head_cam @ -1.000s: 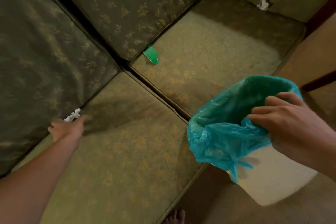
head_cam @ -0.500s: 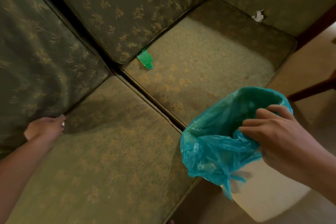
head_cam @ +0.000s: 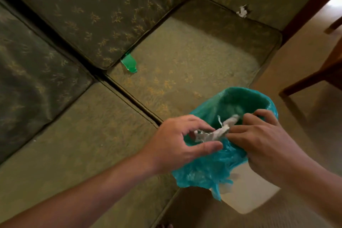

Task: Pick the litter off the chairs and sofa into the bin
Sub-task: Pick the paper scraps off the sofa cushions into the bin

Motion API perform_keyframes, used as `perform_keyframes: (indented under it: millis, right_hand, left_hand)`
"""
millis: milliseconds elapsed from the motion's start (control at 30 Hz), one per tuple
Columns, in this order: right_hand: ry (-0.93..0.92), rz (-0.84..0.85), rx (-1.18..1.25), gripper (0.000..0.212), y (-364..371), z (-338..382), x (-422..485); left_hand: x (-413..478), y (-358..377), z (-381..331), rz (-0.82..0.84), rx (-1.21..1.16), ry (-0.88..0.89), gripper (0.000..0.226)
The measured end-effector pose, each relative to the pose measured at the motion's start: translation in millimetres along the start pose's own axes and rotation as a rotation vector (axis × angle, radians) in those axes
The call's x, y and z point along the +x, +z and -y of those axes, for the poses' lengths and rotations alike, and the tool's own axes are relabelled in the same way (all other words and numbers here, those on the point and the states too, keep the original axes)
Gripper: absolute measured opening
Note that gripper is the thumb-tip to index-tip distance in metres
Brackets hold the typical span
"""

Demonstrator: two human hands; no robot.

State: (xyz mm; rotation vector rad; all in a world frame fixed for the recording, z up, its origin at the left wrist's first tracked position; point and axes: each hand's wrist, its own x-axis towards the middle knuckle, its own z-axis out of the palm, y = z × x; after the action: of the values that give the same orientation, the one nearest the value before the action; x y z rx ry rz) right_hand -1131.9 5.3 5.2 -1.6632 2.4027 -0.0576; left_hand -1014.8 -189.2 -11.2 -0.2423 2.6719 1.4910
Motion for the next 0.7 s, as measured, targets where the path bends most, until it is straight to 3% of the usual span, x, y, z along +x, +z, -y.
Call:
perform_keyframes:
  millis: [67,133,233,333,400,567,700]
  right_hand:
    - [0.015,-0.026,-0.013,0.032,7,-4,-5]
    - [0.044,-0.056,0.007,0.036,15,-8,-9]
    - [0.056,-0.074,0.028,0.031,22,-12,-12]
    - [0.056,-0.106,0.022,0.04,25,-16,-10]
    - [0.052,-0.113,0.022,0.039,27,-16,-6]
    - [0.034,-0.181,0.093,0.028,25,-14,1]
    - [0.023,-0.198,0.131,0.021,26,-14,2]
  left_hand:
    - [11,-4,10,0.007,0.044,-0.003,0.04]
    - [28,-16,36,-0.098,0.207,-0.055,0.044]
    - [58,-46,91,-0.318,0.352,-0.383,0.055]
    - [95,-78,144,-0.508,-0.072,-0.917,0.089]
    - [116,-92,166,-0.584,-0.308,-1.085,0.092]
    - [147,-102,198,-0.649,-0.366,-1.176,0.079]
    - [155,-96,201,-0.773,-0.486,-1.124,0.045]
